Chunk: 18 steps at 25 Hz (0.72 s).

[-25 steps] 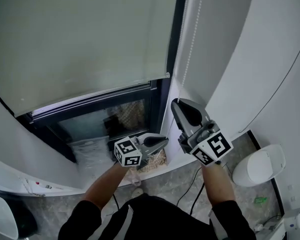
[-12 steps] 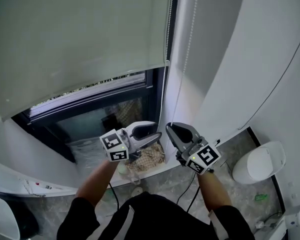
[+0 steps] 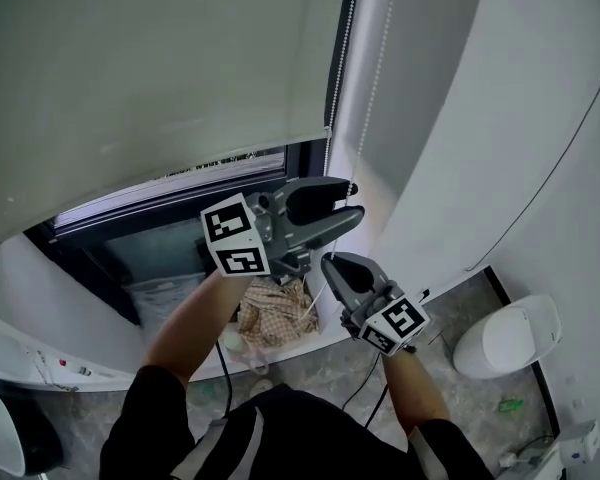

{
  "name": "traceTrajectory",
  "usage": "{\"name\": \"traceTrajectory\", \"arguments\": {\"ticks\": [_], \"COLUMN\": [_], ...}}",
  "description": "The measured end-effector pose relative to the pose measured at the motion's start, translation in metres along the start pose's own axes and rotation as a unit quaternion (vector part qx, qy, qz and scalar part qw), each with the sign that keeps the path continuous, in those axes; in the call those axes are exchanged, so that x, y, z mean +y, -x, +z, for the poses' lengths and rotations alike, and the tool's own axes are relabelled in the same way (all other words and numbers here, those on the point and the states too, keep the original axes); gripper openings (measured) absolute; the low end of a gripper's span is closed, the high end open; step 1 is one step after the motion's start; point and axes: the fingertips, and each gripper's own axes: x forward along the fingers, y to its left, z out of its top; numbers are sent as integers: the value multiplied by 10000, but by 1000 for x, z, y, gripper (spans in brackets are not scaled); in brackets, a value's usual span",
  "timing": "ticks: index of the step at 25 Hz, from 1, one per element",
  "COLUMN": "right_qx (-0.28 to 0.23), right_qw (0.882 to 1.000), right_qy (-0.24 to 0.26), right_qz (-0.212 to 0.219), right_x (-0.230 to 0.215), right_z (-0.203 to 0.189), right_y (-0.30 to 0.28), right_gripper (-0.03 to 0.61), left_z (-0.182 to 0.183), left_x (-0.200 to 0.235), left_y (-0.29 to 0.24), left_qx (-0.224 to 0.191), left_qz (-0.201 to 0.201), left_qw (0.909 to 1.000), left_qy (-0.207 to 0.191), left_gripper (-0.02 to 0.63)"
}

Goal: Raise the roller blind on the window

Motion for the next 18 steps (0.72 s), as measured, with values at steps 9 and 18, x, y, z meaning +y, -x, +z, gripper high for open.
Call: {"name": "traceTrajectory", "arguments": {"ticks": [9, 18], "right_qx": [3, 1204], "right_qw": [9998, 9927], "right_qy": [-191, -51], "right_qz": [28, 38], "right_x": [-2, 3], "right_z": [-9, -109], "right_y": [4, 33], "right_gripper": [18, 18], "left_z": [-3, -96], "left_x": [7, 5], "left_y": [7, 44], "left_qx": [-254, 542], "left_qz": [282, 815], "left_qw": [9991, 9952], "left_qy": [197, 55], "left_gripper": [15, 15]}}
